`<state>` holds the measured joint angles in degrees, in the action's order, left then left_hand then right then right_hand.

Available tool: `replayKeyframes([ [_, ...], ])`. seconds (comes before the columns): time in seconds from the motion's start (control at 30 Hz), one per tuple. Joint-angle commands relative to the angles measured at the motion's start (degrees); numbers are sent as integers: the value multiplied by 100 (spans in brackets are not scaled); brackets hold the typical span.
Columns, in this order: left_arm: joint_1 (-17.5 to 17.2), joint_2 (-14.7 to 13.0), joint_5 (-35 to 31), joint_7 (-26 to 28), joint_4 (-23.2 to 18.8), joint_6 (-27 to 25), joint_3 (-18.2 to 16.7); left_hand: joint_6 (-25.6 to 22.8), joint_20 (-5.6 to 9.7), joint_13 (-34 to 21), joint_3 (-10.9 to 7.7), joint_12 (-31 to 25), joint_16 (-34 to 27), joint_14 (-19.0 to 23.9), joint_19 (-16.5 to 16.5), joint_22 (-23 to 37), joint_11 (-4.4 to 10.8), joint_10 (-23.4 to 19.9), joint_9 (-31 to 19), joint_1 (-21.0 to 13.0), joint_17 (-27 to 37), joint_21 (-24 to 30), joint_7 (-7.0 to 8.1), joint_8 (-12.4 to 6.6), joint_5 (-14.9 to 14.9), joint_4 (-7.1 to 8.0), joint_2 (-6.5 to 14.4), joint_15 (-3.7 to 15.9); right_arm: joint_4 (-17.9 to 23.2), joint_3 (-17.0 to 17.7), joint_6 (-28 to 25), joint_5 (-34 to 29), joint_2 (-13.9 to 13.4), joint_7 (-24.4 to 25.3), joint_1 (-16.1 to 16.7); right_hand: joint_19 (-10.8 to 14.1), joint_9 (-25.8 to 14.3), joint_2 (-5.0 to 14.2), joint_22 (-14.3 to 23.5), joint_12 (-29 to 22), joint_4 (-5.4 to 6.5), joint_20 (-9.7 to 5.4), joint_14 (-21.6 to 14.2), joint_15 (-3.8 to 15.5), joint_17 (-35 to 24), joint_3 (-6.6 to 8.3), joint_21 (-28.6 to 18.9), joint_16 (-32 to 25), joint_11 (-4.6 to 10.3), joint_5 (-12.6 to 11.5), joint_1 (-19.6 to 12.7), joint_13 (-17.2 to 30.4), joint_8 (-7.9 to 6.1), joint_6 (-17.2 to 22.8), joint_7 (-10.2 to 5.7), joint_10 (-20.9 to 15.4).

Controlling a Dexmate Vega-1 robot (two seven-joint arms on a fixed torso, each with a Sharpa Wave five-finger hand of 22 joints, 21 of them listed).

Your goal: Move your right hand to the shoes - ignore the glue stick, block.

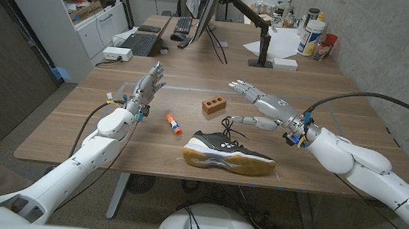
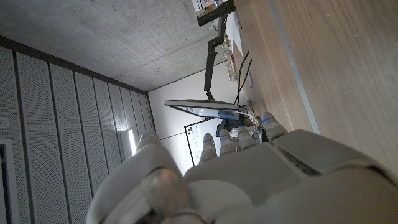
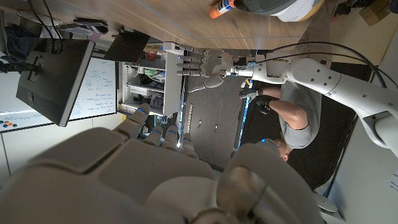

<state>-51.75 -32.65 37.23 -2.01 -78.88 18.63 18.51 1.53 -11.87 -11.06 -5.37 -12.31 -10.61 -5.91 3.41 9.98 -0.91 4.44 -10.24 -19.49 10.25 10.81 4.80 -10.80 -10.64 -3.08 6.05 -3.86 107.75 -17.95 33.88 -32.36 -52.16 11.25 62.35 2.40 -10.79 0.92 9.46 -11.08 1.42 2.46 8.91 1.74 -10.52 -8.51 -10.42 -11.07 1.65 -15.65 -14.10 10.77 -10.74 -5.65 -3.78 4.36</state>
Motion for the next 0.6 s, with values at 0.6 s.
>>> replayKeyframes([
  [0.6,-130,-117,-75,121,-340,-196,30,15,-24,-28,-12,-5,-21,-68,44,17,3,11,-11,-18,27,22,-11,-2,-1,-55,14,0,226,-167,372,-358,-192,-394,-60,-9,-19,63,15,25,-57,32,75,114,-27,27,-14,7,35,41,-137,29,-23,-71,-58,146],
])
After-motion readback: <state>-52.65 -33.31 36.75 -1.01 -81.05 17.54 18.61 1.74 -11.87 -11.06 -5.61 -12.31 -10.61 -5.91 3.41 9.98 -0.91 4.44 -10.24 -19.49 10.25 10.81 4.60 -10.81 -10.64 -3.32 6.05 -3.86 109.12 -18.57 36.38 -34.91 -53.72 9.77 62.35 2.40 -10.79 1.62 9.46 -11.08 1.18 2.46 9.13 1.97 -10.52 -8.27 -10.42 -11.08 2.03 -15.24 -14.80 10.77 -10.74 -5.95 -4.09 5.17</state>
